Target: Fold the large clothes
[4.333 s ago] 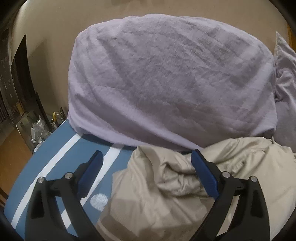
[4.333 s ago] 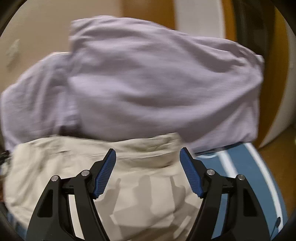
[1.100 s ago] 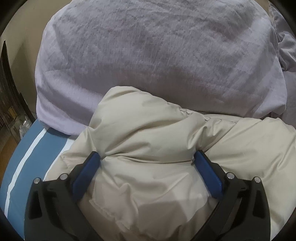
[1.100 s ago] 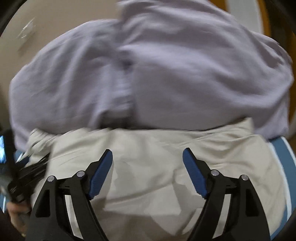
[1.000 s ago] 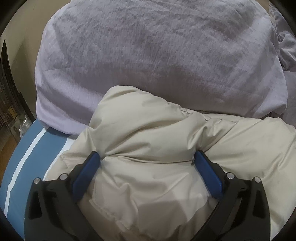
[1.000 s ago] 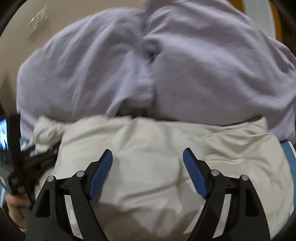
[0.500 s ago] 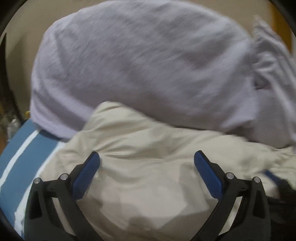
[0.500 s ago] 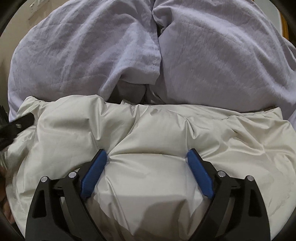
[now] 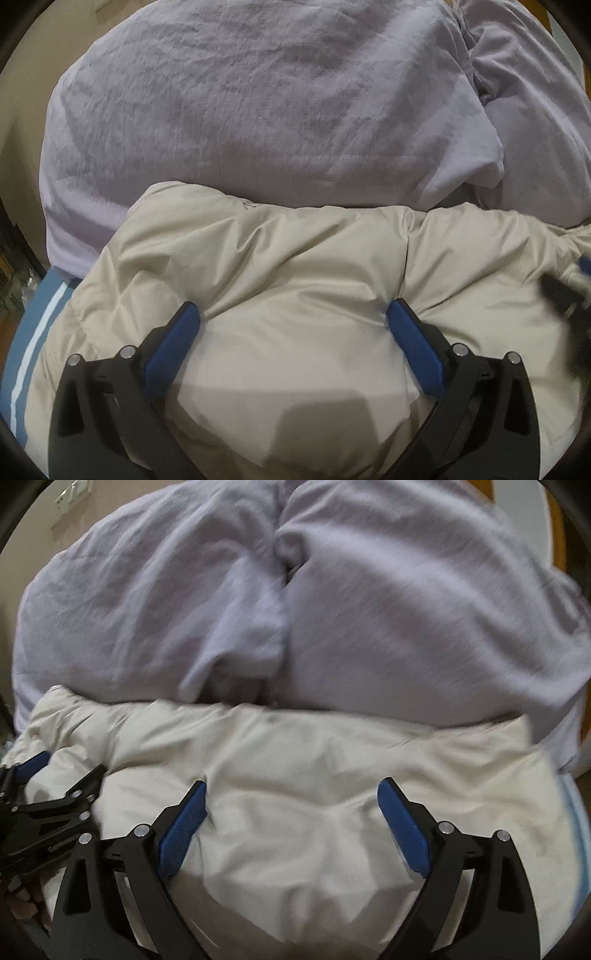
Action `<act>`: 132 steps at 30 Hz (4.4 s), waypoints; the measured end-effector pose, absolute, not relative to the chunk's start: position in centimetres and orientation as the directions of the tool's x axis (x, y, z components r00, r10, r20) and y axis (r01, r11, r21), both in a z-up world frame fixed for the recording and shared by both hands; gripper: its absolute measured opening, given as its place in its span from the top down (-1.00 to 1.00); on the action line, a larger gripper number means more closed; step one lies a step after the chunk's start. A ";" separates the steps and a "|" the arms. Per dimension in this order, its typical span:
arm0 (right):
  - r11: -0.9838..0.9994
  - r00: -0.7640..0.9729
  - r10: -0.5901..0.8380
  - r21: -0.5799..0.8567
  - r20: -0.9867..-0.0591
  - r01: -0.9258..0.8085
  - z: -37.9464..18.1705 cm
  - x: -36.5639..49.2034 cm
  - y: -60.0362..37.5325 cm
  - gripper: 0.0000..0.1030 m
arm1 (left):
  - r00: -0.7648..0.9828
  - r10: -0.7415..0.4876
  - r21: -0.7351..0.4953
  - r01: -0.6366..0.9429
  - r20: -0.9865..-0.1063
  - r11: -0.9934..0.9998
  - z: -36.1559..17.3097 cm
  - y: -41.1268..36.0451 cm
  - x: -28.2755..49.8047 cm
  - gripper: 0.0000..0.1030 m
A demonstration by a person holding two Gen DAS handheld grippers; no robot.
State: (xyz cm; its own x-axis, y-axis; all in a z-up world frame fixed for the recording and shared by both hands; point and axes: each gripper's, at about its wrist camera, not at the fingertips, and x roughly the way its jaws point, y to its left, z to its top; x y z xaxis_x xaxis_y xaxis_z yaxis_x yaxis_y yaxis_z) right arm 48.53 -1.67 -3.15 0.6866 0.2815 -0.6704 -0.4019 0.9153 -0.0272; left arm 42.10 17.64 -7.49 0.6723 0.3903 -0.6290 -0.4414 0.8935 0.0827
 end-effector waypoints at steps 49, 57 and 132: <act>0.989 0.654 -0.030 -0.117 -0.756 -0.089 -7.8 56.3 -8.3 -0.97 | 0.677 0.370 0.052 -0.441 -0.636 0.896 -7.8 18.0 42.7 -0.96; 0.989 0.653 -0.030 -0.116 -0.757 -0.090 -7.9 56.5 -8.7 -0.97 | 0.676 0.370 0.052 -0.442 -0.637 0.896 -7.7 18.0 42.7 -0.96; 0.836 0.566 0.473 0.547 -0.676 -0.045 -6.2 41.7 -24.4 0.49 | 0.645 0.197 -0.366 -0.628 -0.739 0.687 -5.4 24.0 23.7 0.26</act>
State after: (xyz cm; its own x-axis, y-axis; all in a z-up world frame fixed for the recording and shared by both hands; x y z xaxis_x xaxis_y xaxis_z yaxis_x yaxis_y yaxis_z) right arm 41.72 -24.45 -6.20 0.5659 0.4726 -0.6756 -0.0454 0.8360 0.5469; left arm 23.66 23.99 -5.38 0.6448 0.1966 -0.7386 -0.6282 0.6868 -0.3656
